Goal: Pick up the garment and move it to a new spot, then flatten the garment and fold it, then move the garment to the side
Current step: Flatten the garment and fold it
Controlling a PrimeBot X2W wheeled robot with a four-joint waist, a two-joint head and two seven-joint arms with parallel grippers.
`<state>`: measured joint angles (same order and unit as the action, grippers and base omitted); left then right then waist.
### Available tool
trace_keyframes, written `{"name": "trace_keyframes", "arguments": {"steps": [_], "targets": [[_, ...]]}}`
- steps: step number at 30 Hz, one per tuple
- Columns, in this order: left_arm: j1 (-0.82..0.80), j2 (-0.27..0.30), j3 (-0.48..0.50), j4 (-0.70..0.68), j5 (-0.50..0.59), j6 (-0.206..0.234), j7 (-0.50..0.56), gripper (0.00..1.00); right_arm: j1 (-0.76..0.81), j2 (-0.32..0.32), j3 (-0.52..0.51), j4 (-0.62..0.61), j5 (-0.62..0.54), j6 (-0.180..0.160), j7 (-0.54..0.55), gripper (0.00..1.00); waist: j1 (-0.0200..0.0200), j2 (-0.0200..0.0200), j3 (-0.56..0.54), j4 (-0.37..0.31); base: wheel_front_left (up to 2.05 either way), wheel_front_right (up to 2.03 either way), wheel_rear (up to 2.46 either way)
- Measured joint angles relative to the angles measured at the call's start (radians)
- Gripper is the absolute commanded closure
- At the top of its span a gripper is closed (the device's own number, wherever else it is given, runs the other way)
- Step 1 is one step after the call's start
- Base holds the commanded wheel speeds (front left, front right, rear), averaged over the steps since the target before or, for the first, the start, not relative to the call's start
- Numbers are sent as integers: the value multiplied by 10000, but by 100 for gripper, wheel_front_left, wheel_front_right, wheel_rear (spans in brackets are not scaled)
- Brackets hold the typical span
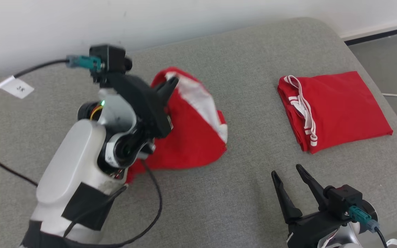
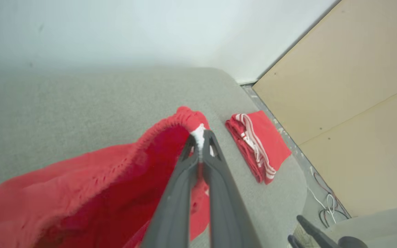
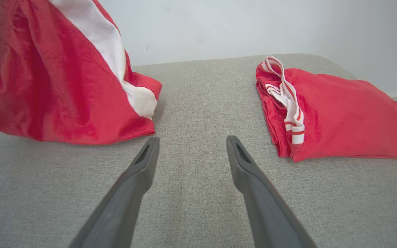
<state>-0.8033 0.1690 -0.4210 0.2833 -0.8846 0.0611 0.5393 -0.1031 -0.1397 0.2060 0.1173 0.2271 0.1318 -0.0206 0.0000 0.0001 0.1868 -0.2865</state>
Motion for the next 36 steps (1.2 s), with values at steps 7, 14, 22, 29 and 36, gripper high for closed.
{"name": "trace_keyframes", "arguments": {"steps": [7, 14, 22, 29, 36], "targets": [[-681, -809, 314, -905, -575, -523, -1135, 100, 29, 2, 79, 12, 0, 0, 63, 0, 0, 0, -345, 160, 0, 0, 0], [-679, -1062, 240, -1452, -1187, -477, -1476, 100, 276, -19, 6, 6, 0, 0, 117, 0, -1, -1, -642, 421, 0, 0, 0], [2005, 395, 236, -2017, -995, 267, -968, 100, 416, -36, 58, -205, 0, 0, 219, 0, 0, -1, -732, 958, 0, 0, 0], [4142, 1641, 228, -2167, -614, 711, -894, 100, 482, -119, -63, -351, -2, 0, 307, 0, -1, -1, -675, 1427, 0, 0, 0], [4713, 2224, 86, -1294, 150, 788, -1417, 100, 391, -125, 59, -397, -2, 0, 384, 0, 0, -1, -530, 1734, 0, 0, 0]]}}
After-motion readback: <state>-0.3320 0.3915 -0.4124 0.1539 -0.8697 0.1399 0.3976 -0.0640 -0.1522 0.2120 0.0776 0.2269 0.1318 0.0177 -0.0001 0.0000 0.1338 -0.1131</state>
